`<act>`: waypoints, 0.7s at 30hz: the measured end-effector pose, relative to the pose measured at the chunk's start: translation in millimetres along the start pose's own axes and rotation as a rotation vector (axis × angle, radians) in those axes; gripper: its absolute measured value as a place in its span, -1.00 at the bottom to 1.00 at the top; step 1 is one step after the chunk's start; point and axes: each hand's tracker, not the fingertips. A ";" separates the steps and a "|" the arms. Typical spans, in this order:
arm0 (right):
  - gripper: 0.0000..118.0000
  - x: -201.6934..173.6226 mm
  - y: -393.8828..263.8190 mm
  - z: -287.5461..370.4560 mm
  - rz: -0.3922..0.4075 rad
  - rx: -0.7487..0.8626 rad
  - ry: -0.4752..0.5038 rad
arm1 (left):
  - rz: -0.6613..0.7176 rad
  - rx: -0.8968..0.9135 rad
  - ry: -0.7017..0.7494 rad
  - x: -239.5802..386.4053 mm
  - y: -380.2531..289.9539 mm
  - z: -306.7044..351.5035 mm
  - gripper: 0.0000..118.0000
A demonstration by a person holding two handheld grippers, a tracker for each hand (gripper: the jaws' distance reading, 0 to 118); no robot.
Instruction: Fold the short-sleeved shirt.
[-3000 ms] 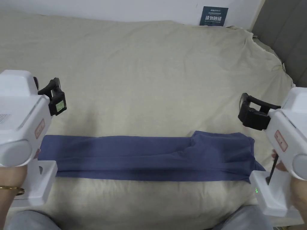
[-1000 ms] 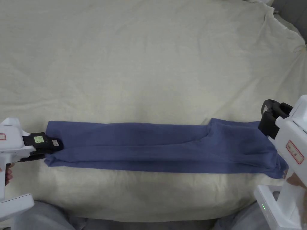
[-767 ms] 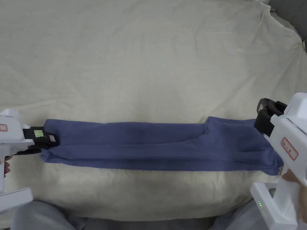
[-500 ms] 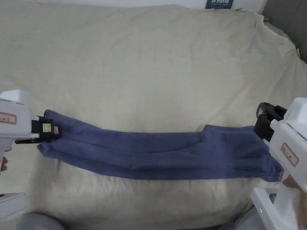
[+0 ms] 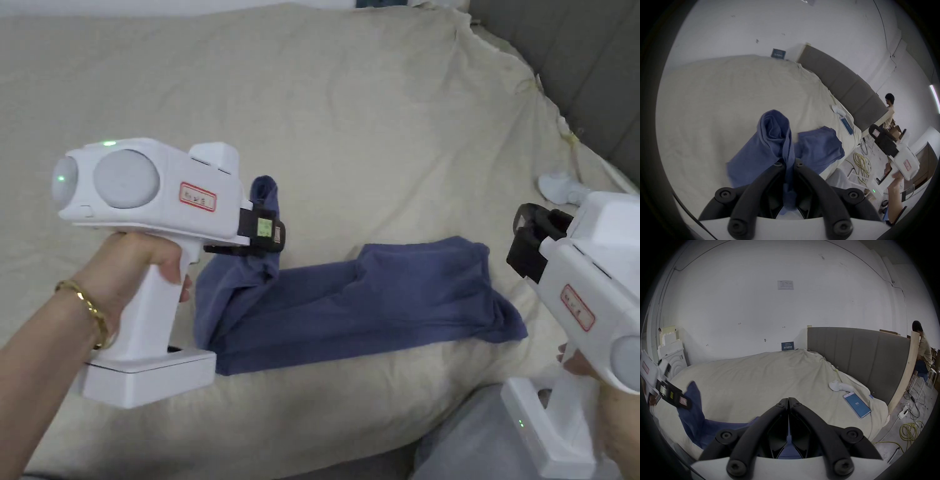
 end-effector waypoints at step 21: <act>-1.00 21.3 1.2 5.9 -0.017 -0.006 -0.051 | 0.123 0.105 -0.059 18.8 1.4 -68.0 0.59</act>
